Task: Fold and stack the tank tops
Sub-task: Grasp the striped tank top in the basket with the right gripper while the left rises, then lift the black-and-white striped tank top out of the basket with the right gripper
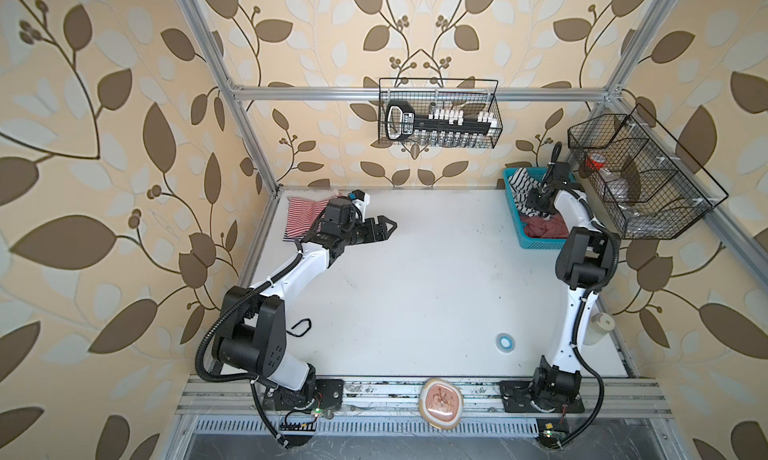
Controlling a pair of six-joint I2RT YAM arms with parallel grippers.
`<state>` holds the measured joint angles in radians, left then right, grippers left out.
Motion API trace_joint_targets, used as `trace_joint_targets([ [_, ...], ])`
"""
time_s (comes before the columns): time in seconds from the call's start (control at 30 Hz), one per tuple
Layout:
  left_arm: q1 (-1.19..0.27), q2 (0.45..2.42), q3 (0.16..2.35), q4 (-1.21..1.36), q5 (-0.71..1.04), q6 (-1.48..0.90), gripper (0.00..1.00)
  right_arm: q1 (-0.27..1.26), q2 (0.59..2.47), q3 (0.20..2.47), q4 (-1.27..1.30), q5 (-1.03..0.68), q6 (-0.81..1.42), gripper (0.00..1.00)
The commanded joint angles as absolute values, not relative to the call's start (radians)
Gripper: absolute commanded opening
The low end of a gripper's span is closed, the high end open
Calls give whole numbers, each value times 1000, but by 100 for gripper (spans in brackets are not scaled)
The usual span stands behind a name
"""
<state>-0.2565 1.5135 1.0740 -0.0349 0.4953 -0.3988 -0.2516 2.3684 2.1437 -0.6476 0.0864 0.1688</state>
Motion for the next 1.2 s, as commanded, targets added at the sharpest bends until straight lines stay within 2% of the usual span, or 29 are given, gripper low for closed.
trace_joint_targets([
  [0.0,-268,1509,1115,-37,520,-398,91,-262,2414,2213,-665,96,179,54],
  [0.2,-276,1516,1121,-47,512,-397,91,-266,2462,2262,-670,86,177,41],
  [0.43,-282,1525,1130,-62,511,-392,91,-270,2492,2264,-674,61,183,40],
  [0.5,-284,1528,1131,-63,509,-392,91,-270,2493,2263,-673,62,182,29],
  [0.57,-284,1529,1132,-64,509,-391,91,-271,2492,2263,-673,61,180,7],
  [0.6,-284,1529,1132,-64,509,-391,90,-272,2490,2262,-670,60,179,0],
  [0.77,-285,1529,1134,-66,510,-388,90,-273,2452,2238,-668,48,179,0],
  [0.97,-287,1530,1146,-49,524,-396,90,-264,2188,1965,-533,-14,198,0],
  [1.17,-290,1530,1145,-18,550,-416,90,-224,1931,1795,-455,-13,198,0],
])
